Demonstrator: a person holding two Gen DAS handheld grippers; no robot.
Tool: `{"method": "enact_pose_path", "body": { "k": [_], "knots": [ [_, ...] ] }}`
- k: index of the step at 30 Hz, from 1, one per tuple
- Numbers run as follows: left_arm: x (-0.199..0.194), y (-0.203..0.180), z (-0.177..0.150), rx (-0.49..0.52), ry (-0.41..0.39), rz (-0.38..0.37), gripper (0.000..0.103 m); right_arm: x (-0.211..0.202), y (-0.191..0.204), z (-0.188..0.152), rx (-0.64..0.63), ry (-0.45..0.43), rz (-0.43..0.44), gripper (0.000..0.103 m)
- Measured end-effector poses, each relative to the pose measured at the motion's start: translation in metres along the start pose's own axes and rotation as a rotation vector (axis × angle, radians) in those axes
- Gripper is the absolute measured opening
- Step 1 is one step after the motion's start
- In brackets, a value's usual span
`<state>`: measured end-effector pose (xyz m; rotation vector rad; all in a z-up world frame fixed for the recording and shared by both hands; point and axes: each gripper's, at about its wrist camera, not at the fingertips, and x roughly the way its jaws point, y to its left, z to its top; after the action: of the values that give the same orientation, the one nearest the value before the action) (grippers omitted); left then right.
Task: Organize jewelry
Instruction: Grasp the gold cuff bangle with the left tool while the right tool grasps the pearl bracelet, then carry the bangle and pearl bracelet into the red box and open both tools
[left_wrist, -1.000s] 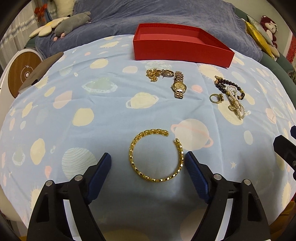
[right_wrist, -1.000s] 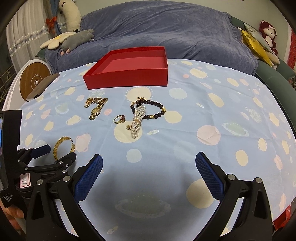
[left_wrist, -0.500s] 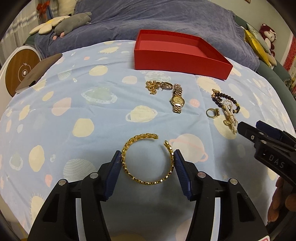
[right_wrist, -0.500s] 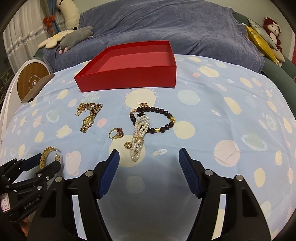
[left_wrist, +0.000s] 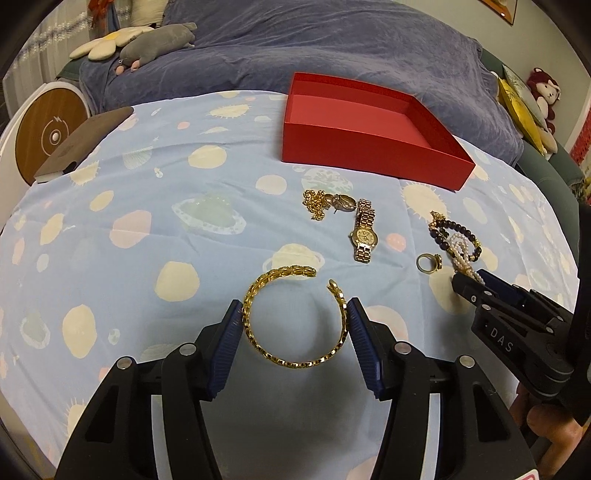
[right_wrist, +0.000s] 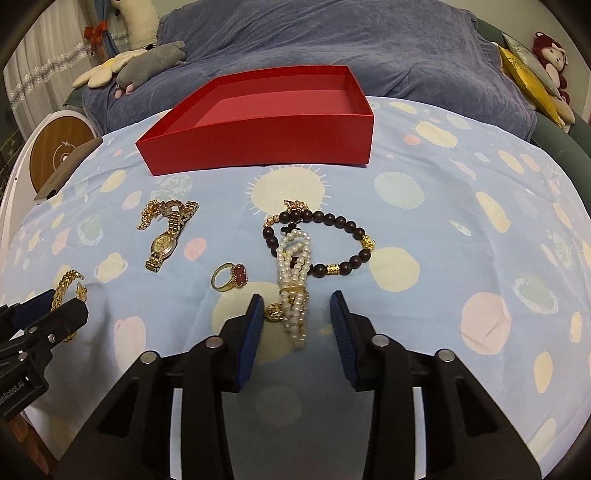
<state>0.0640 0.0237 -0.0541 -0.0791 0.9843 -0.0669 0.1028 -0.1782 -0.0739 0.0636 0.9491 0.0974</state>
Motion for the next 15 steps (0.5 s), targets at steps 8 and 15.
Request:
{"method": "enact_pose_path", "body": {
  "k": [8,15],
  "knots": [
    [-0.009,-0.006,0.009,-0.008,-0.021,-0.025,0.055,-0.027,-0.005,0.000,0.038,-0.033,0.072,0.013],
    [-0.021,-0.014,0.042,-0.017,-0.048,-0.067,0.055,-0.069,-0.006,0.030,0.050,-0.103,0.165,0.013]
  ]
}}
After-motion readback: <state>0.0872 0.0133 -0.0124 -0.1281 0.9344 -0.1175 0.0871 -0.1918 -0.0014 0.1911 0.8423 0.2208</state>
